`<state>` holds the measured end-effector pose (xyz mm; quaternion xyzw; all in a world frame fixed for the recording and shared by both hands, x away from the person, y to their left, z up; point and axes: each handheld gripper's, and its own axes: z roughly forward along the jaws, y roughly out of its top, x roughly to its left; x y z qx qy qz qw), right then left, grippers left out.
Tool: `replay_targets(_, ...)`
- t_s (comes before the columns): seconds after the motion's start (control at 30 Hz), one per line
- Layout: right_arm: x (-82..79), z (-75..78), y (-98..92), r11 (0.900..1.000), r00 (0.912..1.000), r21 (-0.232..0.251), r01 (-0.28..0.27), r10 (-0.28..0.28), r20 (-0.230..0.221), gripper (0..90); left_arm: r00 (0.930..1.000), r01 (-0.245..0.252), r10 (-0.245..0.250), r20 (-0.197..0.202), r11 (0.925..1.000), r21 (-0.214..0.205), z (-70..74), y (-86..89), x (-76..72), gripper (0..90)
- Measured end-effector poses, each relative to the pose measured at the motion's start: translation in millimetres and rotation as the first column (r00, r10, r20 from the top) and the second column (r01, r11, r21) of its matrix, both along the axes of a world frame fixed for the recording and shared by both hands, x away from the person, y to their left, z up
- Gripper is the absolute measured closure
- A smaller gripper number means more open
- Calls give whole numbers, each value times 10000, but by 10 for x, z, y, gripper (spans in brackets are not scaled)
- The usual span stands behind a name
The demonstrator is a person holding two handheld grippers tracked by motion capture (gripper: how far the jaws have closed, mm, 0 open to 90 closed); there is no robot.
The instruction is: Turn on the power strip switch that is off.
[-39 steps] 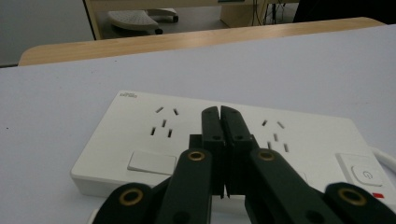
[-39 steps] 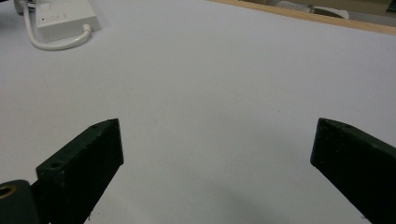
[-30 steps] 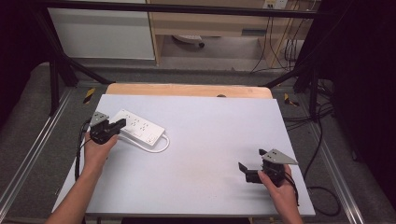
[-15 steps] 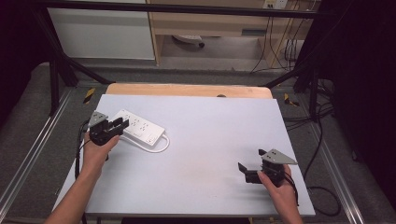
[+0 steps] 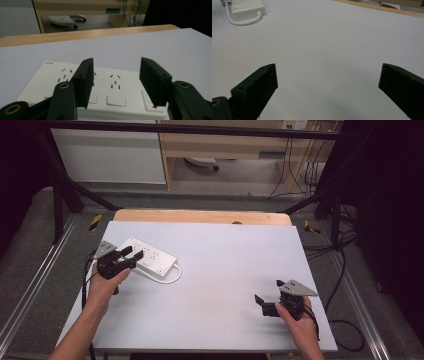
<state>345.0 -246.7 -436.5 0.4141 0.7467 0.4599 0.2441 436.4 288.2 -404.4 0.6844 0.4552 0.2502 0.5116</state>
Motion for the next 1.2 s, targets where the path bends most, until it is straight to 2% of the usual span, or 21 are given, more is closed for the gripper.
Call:
replay_targets(0.1,-2,0,-2,10000,10000,-2,8,-8,0,26,9999,91,-90,119,9999,-61,28,-9,-53,422)
replay_targets(0.17,-1,-1,0,10000,10000,11,19,-19,-27,26,10000,58,-58,32,9999,-96,46,-18,-84,380)
replay_targets(0.3,-3,-1,6,10000,10000,-4,-7,7,-26,26,9997,250,-251,-19,9994,-227,68,-42,-140,207)
replay_targets(0.4,-2,-3,6,10000,10000,1,-5,5,-33,26,9993,369,-372,-89,9988,-313,73,-51,-180,141)
replay_targets(0.6,-1,-3,6,10000,10000,18,-1,1,-44,26,9989,456,-460,-79,9976,-521,83,-62,-290,106)
replay_targets(0.9,1,-3,11,10000,10000,-8,-20,20,-29,26,9984,561,-554,131,9961,-677,76,-56,-537,85)
replay_targets(1.2,2,-9,17,10000,10000,-44,-37,36,-63,26,9990,397,-380,228,9957,-835,91,57,-755,85)
